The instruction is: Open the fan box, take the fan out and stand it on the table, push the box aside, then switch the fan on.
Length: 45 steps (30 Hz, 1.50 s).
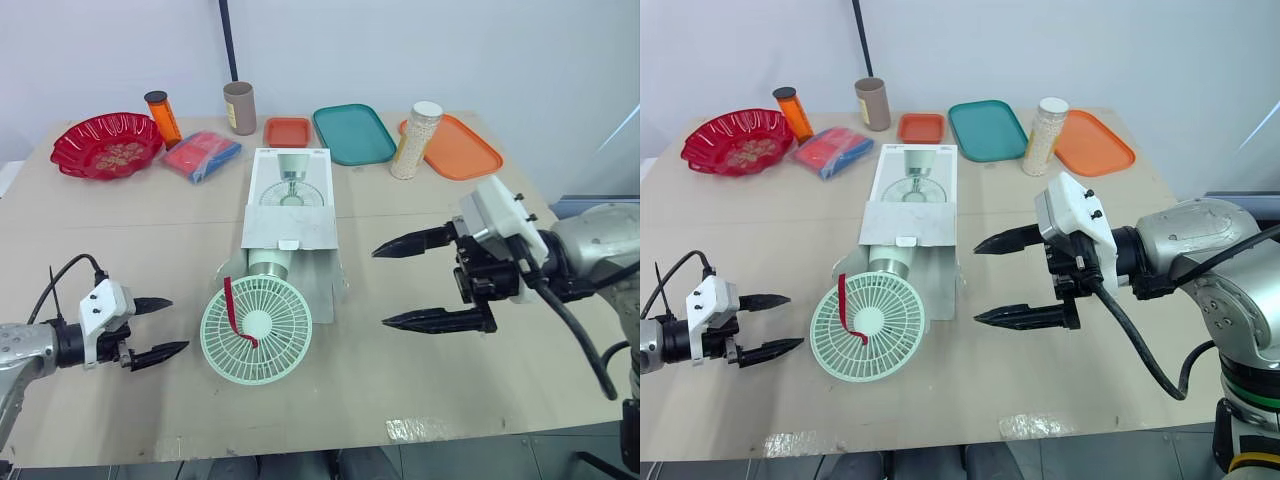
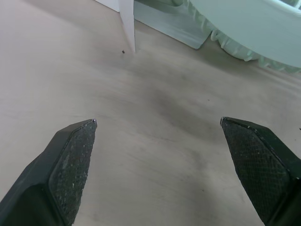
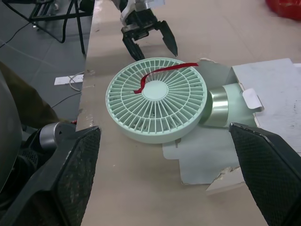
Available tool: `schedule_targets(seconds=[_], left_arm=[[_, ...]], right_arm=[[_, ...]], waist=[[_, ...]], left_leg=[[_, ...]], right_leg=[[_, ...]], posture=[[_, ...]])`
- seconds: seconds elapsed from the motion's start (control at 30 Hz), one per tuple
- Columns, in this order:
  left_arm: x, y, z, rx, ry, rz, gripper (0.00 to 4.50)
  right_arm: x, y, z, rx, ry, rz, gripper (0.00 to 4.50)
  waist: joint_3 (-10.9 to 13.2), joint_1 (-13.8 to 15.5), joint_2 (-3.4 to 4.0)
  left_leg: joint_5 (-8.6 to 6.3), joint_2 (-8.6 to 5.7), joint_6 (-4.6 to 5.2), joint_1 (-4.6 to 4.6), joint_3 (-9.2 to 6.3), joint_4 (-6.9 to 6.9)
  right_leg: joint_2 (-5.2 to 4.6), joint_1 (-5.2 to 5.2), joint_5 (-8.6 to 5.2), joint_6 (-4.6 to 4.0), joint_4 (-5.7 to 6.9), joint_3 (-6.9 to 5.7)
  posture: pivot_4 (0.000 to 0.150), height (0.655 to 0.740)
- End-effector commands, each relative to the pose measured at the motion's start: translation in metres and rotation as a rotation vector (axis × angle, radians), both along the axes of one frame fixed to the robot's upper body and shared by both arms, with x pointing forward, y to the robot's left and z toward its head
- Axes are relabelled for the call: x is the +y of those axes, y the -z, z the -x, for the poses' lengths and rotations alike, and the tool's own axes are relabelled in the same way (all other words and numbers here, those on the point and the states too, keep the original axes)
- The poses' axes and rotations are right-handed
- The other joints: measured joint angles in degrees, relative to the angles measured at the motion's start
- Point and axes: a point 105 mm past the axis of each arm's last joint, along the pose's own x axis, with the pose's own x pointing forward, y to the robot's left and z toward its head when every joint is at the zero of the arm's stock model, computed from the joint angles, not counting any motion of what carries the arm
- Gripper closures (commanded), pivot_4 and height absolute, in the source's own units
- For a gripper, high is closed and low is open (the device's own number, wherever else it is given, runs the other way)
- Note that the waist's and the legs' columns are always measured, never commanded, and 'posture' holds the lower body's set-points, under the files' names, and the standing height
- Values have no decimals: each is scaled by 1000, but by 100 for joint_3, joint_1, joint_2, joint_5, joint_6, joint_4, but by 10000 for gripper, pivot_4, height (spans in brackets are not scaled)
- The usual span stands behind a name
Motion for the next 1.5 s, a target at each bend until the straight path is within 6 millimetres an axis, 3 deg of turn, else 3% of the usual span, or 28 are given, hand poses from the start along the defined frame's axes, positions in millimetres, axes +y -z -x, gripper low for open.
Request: schedule_targets(seconds=[0.03,0.33,0.67,0.77,1.0,1.17,1.5], left_arm=[[-5,-2,7,-95,94,-58,0],[-6,-14,5,-352,203,-183,0],[-9,-9,9,-694,535,-438,0],[-13,-8,5,-829,627,-494,0],[-35,-27,-16,-1164,731,-544,0],[-43,-37,-29,-1217,702,-528,0],[-61,-36,-20,-1273,755,-459,0]], right_arm=[[3,-7,-1,-25,21,-31,448],[9,-10,1,-8,37,-69,448],[13,-10,1,-5,34,-76,448],[12,-10,-2,-11,46,-78,448],[13,-9,-3,-22,50,-79,448],[14,-9,-3,-29,57,-82,448],[14,-16,-7,-23,86,-125,448]], waist=[[0,2,0],[0,9,0],[-1,27,0],[-2,41,2],[-3,46,2],[-4,45,2],[-5,19,2]], left_leg=[[0,0,0,0,0,0],[0,0,1,-1,-2,0],[-9,0,16,-2,-4,33],[-9,-2,17,-1,-4,40],[-12,-2,23,-3,-5,47],[-15,-4,29,-3,-6,62],[-19,-6,38,-1,-6,94]], right_leg=[[0,0,0,0,0,0],[0,1,2,-2,2,-1],[1,12,8,1,14,-6],[-1,17,11,5,15,-6],[0,16,12,5,25,-9],[-1,17,12,6,41,-10],[-1,14,7,12,83,-15]], posture=[[1500,7400],[1500,7400],[1500,7400],[1500,7400],[1500,7400],[1500,7400],[1500,7400]])
